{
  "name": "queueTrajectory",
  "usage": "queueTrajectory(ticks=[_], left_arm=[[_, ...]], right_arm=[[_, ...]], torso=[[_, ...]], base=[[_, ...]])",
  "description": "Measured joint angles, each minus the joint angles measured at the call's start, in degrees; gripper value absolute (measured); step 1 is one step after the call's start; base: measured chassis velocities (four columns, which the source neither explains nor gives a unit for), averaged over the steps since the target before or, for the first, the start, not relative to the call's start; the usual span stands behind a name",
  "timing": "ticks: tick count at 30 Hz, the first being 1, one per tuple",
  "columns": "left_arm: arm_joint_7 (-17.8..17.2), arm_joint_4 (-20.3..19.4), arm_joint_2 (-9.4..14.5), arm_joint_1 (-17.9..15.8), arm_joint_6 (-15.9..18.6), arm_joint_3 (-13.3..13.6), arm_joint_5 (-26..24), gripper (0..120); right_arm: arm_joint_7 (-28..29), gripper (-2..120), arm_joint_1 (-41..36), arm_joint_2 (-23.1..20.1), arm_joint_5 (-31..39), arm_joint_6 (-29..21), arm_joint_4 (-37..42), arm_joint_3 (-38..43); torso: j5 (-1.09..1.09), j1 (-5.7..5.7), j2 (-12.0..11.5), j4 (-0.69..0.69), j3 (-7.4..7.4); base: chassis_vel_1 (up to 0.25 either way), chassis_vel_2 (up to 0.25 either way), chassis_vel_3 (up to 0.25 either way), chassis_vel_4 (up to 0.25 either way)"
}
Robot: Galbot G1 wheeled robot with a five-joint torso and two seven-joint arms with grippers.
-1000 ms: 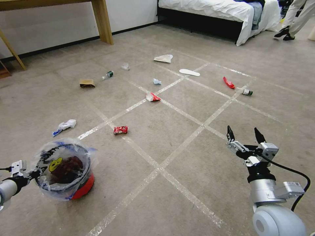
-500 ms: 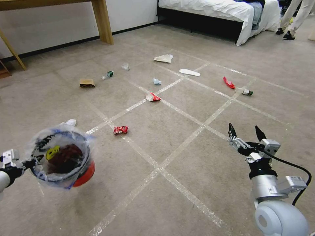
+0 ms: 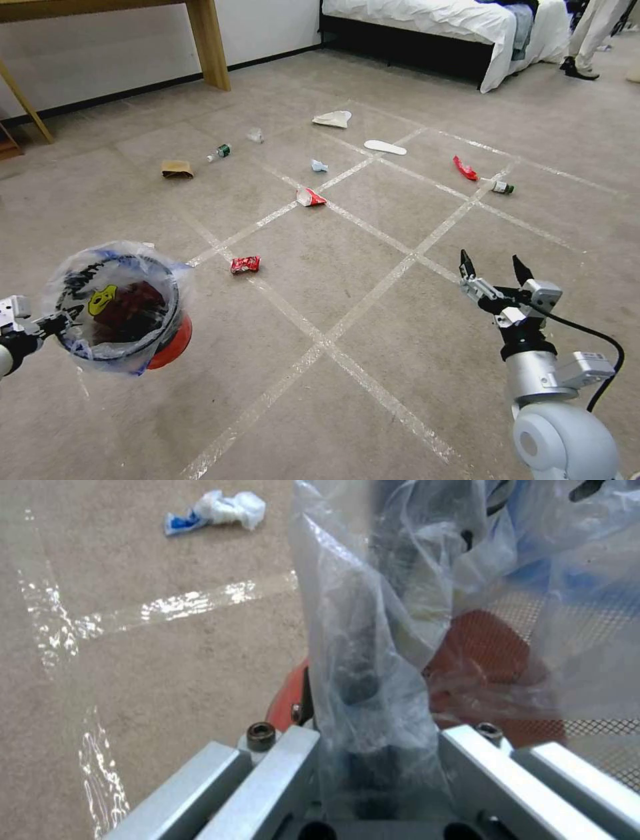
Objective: Pick up the trash bin and place the garbage on the floor into it.
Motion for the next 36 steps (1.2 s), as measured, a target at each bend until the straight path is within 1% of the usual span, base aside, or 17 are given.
queueTrajectory(ticks=[10, 13, 19, 22, 24, 25, 27, 31, 33, 34, 36], left_arm=[[-0.01, -0.39, -0.92, 0.29, -0.02, -0.05, 0.09, 1], [-0.20, -0.68, -0.52, 0.16, -0.02, -0.04, -0.20, 1], [-0.75, -0.61, -0.55, -0.17, -0.08, 0.19, -0.36, 1], [-1.09, -1.23, -0.50, 0.07, -0.08, -0.17, -0.91, 1], [-2.00, -2.47, -0.16, 0.66, -0.09, -0.78, -2.23, 1], [-2.00, -2.47, -0.16, 0.66, -0.09, -0.78, -2.23, 1], [-2.59, -4.60, 0.04, 1.70, -0.11, -1.37, -3.53, 1], [-3.39, -6.18, -0.14, 2.49, -0.12, -1.47, -4.55, 1], [-3.80, -7.40, -0.30, 3.08, -0.12, -0.80, -4.73, 1], [-3.80, -7.40, -0.30, 3.08, -0.12, -0.80, -4.73, 1], [-3.83, -8.48, -0.31, 3.58, -0.12, 0.63, -4.72, 1]], right_arm=[[0.27, 100, -0.65, 0.37, -0.74, -0.30, 0.11, -0.49], [0.47, 100, -0.85, -0.01, -0.76, -0.68, 0.11, -0.27], [1.17, 100, -0.61, 0.05, -1.43, -1.03, 0.04, -0.33], [2.27, 100, -0.65, 0.09, -1.90, -1.91, 0.00, -0.69], [2.53, 100, -0.87, -0.16, -2.47, -2.13, 0.11, -0.88], [2.53, 100, -0.87, -0.16, -2.47, -2.13, 0.11, -0.88], [3.30, 100, -1.45, -0.63, -2.58, -2.16, 0.28, -0.93], [3.82, 100, -1.66, -1.21, -2.13, -2.13, 0.15, -0.81], [3.80, 100, -1.50, -1.58, -1.08, -1.75, 0.11, -0.52], [3.80, 100, -1.50, -1.58, -1.08, -1.75, 0.11, -0.52], [3.73, 100, -1.83, -1.42, -0.29, -1.49, 0.53, -0.18]], torso=[[-0.01, 0.00, 0.00, 0.00, 0.00], [0.00, 0.00, 0.00, -0.01, 0.00], [-0.01, 0.00, 0.00, 0.00, 0.00], [0.00, 0.00, 0.00, 0.00, 0.00], [-0.01, 0.00, 0.00, 0.00, 0.00], [-0.01, 0.00, 0.00, 0.00, 0.00], [0.01, 0.00, 0.00, 0.00, 0.00], [0.01, 0.00, 0.00, -0.01, 0.00], [0.01, 0.00, 0.00, 0.03, 0.00], [0.01, 0.00, 0.00, 0.03, 0.00], [0.00, 0.00, 0.00, -0.02, 0.00]], base=[[0.000, 0.000, 0.000, 0.000], [0.000, 0.000, 0.000, 0.000], [0.000, 0.000, 0.000, 0.000], [0.000, 0.000, 0.000, 0.000], [0.000, 0.000, 0.000, 0.000], [0.000, 0.000, 0.000, 0.000], [0.000, 0.000, 0.000, 0.000], [0.000, 0.000, 0.000, 0.000], [0.000, 0.000, 0.000, 0.000], [0.000, 0.000, 0.000, 0.000], [0.000, 0.000, 0.000, 0.000]])
